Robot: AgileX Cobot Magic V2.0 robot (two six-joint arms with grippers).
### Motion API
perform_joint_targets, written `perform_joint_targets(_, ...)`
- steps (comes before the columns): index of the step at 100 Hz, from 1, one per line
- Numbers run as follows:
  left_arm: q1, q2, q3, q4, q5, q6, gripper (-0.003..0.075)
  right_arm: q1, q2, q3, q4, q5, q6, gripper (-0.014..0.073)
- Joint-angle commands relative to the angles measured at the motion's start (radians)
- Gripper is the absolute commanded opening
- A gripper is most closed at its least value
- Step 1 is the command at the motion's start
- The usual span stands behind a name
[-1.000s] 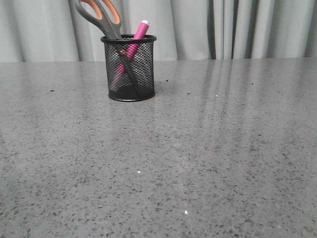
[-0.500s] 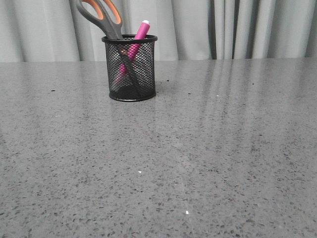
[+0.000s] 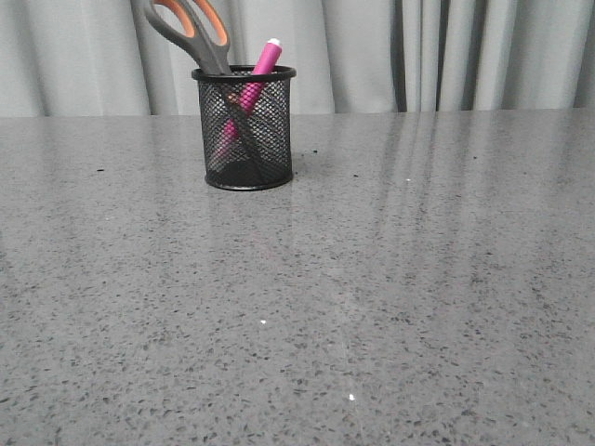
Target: Put pen and scissors into bin
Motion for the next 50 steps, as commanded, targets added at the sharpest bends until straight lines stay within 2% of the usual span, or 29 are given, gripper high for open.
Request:
perform_joint_targets(1,0.002,-0.031,0.015,-0.004,-0.051,-0.013,-0.0019,0.001,0.016,-0.021,-0.027,-0.063,0.002,-0.0070)
perform_joint_targets(50,0.002,-0.031,0.052,0.008,-0.076,-0.013,-0.0019,0.001,0.016,-0.021,-0.027,-0.063,0.002,-0.0070)
